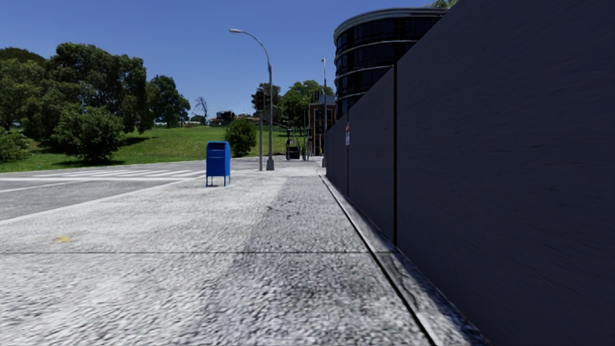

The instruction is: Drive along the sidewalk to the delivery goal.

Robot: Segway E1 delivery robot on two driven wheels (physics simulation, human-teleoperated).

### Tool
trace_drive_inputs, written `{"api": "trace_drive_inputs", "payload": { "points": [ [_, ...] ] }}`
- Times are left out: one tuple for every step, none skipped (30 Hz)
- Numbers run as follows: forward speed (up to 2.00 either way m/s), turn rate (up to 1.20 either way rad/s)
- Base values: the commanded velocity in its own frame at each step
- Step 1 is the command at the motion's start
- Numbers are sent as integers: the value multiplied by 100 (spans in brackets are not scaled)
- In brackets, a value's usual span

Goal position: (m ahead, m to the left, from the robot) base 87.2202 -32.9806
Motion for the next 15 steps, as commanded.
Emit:
{"api": "trace_drive_inputs", "payload": {
  "points": [
    [200, 0],
    [200, 0],
    [200, 0],
    [200, 0],
    [200, 0],
    [200, 42],
    [200, 42],
    [200, 65],
    [200, 71],
    [200, 0],
    [200, 0],
    [200, 0],
    [200, 0],
    [200, 0],
    [200, 0]
  ]
}}
